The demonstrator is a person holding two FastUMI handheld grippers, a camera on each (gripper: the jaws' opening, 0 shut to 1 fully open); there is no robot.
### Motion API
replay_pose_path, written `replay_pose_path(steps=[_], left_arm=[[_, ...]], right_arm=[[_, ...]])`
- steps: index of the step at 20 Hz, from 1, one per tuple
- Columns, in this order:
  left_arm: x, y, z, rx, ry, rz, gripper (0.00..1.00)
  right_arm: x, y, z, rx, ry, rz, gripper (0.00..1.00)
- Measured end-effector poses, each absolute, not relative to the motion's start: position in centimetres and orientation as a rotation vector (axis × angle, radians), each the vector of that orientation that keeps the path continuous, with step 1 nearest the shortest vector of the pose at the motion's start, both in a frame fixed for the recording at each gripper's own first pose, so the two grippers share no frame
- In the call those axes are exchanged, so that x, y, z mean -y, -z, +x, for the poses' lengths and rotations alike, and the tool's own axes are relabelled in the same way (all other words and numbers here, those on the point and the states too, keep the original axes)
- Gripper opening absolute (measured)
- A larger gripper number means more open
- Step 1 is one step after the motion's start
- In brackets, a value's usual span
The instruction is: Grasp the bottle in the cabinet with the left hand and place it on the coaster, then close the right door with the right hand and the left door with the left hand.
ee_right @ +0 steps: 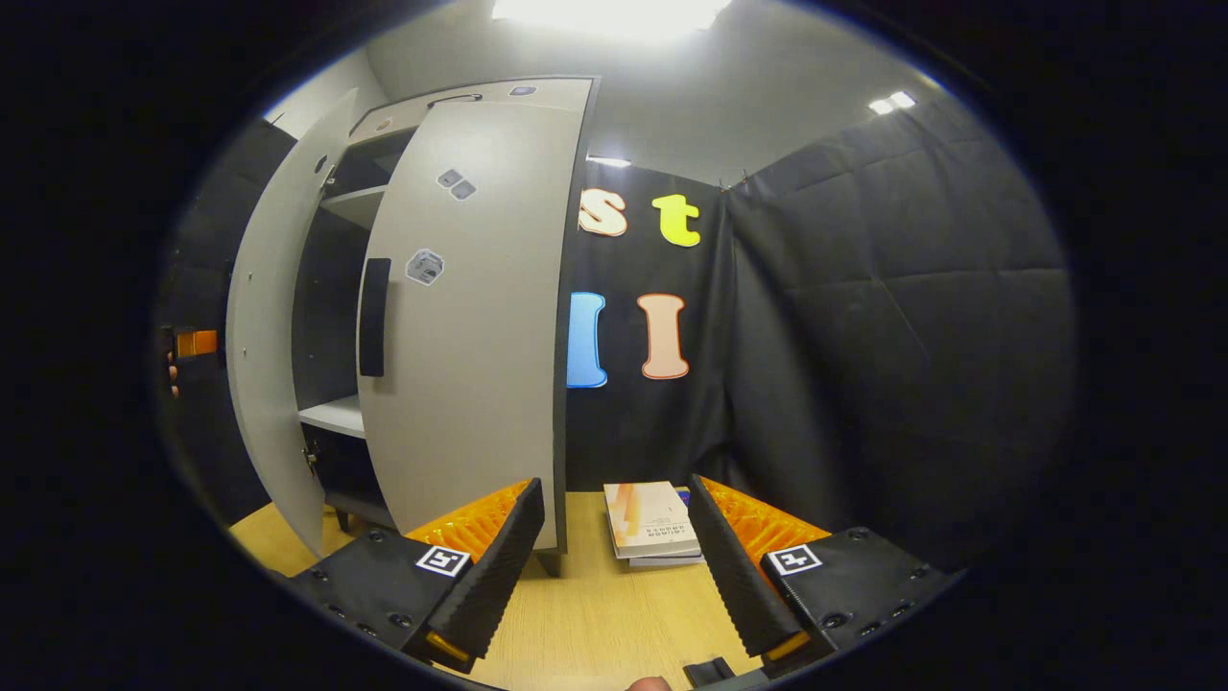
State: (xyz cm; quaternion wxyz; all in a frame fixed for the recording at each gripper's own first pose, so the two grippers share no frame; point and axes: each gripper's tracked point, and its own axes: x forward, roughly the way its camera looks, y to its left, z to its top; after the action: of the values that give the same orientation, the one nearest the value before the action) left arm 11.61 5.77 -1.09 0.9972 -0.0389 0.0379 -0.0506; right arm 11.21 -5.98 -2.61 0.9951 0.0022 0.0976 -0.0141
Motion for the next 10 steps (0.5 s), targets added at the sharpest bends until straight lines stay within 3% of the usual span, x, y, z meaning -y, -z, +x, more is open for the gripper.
replay_pose_path(steps=[1, 10], left_arm=[[-5.5, 1.3, 11.4, -0.076, 0.109, -0.076, 0.91], [-2.5, 1.0, 12.5, -0.066, 0.168, -0.087, 0.91]], right_arm=[[6.2, 2.6, 11.1, -0.197, 0.031, 0.005, 0.96], [7.4, 3.0, 10.5, -0.203, 0.057, 0.006, 0.93]])
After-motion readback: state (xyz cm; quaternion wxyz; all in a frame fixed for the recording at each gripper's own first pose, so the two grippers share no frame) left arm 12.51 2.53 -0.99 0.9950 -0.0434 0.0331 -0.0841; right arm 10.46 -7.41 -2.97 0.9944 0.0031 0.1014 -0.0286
